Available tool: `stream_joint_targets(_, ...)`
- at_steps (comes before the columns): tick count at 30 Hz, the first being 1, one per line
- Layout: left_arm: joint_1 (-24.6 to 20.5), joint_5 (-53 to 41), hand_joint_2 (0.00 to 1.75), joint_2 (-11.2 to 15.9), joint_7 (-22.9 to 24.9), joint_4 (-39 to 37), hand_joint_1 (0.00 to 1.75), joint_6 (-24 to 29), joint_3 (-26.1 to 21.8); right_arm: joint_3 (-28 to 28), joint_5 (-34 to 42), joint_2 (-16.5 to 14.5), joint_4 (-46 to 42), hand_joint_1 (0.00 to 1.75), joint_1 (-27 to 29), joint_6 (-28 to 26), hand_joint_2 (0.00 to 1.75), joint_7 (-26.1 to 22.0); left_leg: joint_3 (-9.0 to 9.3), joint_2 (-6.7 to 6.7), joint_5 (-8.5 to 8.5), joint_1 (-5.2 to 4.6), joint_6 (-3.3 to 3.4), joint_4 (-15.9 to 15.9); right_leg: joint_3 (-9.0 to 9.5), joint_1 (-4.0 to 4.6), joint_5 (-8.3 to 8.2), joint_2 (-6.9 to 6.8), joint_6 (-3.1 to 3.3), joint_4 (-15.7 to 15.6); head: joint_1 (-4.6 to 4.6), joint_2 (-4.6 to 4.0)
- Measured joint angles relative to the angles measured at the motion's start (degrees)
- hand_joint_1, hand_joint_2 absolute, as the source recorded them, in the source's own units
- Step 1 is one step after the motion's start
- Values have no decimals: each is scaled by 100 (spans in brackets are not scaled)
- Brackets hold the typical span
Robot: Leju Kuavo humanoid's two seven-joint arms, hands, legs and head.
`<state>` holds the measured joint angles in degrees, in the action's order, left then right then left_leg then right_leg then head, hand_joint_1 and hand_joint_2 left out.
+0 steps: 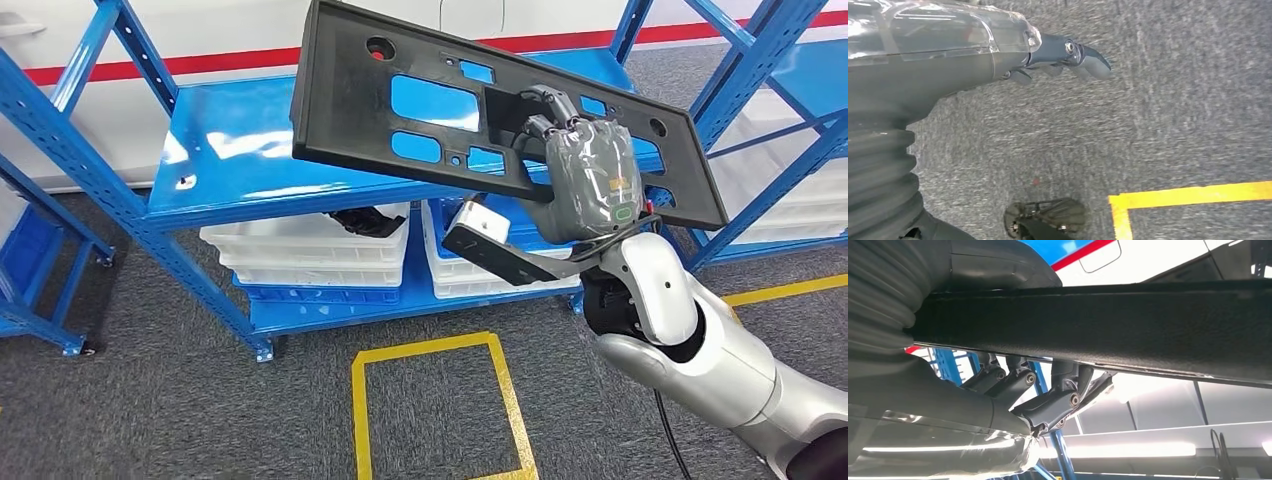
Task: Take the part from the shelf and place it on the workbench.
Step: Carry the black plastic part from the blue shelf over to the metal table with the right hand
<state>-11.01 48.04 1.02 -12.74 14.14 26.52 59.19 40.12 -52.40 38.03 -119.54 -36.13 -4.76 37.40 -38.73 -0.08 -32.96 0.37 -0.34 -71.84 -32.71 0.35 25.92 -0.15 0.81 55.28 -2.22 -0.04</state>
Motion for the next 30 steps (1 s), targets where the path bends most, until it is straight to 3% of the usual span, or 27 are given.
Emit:
stream_joint_targets(1,-2,-2,175,2,1,0,0,-5,0,-4,-2,1,-13,175,1,3,175,3,281,-4,147,-13,41,365,-55,12,-33,0,-6,20,1,0)
stream_joint_targets(3,-13,-5,175,10,0,0,0,-15,0,-26,-8,4,-45,175,6,13,175,9,827,-15,257,-49,123,1156,-140,27,-83,-7,-35,67,-2,0)
stream_joint_targets(5,-21,-7,175,15,-1,0,0,-20,0,-49,-19,11,-72,175,17,26,175,13,1037,-31,229,-86,166,1513,-178,17,-139,-23,-92,89,-5,0)
stream_joint_targets(7,-21,-7,175,14,3,0,0,-27,0,-61,-30,26,-96,175,30,37,175,14,1002,-35,307,-92,199,1567,-203,-3,-169,-24,-160,98,2,0)
stream_joint_targets(8,-24,-7,175,16,5,0,0,-29,-1,-67,-32,40,-107,175,35,43,175,15,965,-33,365,-82,229,1588,-245,-12,-83,-16,-193,163,-1,0)
stream_joint_targets(10,-29,-8,175,23,8,0,0,-32,-3,-81,-36,72,-122,175,48,50,175,16,856,-22,487,-61,279,1619,-411,-33,362,-1,-253,617,-21,0)
stream_joint_targets(12,-24,-9,175,26,10,0,0,-34,-4,-87,-36,88,-127,175,77,54,175,17,718,-22,593,-64,296,1617,-592,-49,849,3,-302,1361,-50,0)
stream_joint_targets(13,-21,-9,175,26,12,0,0,-36,-4,-87,-36,90,-128,175,97,55,175,18,650,-20,645,-65,294,1613,-624,-53,941,4,-315,1630,-55,0)
stream_joint_targets(14,-20,-9,175,26,13,0,0,-37,-4,-87,-37,92,-131,175,114,55,175,19,577,-17,697,-66,288,1606,-576,-54,902,4,-320,1725,-61,0)
stream_joint_targets(15,-19,-10,175,27,15,0,0,-38,-4,-88,-38,92,-133,175,124,56,175,20,509,-14,744,-67,278,1597,-431,-54,761,3,-318,1599,-66,0)
stream_joint_targets(17,-20,-17,175,26,17,1,0,-38,-4,-92,-42,97,-149,175,128,56,175,22,401,-7,825,-73,247,1575,96,-51,465,6,-295,842,-79,0)
stream_joint_targets(19,-23,-23,175,23,18,2,0,-39,-4,-100,-49,108,-176,175,130,56,175,23,337,4,901,-88,199,1559,544,-37,410,20,-245,100,-85,0)
stream_joint_targets(20,-22,-24,175,22,19,3,0,-39,-4,-103,-52,114,-189,175,131,56,175,23,312,13,943,-92,170,1556,630,-26,436,27,-214,-71,-88,0)
stream_joint_targets(22,-21,-24,175,21,22,4,0,-40,-4,-104,-56,124,-205,175,135,57,175,23,270,27,998,-86,111,1547,601,-21,396,22,-138,-123,-81,0)
stream_joint_targets(23,-20,-24,175,21,24,4,0,-40,-4,-104,-57,126,-210,175,135,57,175,24,231,30,934,-82,83,1493,565,-26,350,11,-91,-127,-73,0)
stream_joint_targets(25,-21,-25,175,20,24,5,0,-41,-4,-105,-62,125,-215,175,136,60,175,26,64,25,531,-64,36,1091,468,-37,244,-13,-8,-140,-28,0)
stream_joint_targets(27,-20,-26,175,15,22,6,0,-43,-4,-105,-78,125,-217,175,140,63,175,28,-186,13,9,-43,-4,317,328,-22,141,-19,20,-127,9,0)
stream_joint_targets(28,-20,-28,175,12,22,7,0,-44,-4,-105,-86,125,-218,175,146,66,175,30,-258,8,-119,-37,-18,-10,249,-17,88,-21,16,-113,15,0)
stream_joint_targets(29,-20,-30,175,9,22,7,0,-45,-4,-106,-95,125,-222,175,156,68,175,31,-250,6,-120,-34,-25,-184,165,-14,39,-23,8,-93,15,0)
stream_joint_targets(30,-20,-34,175,8,22,7,0,-45,-4,-109,-101,127,-230,175,171,72,175,32,-137,5,-9,-32,-25,-147,84,-15,-3,-25,-4,-67,16,0)
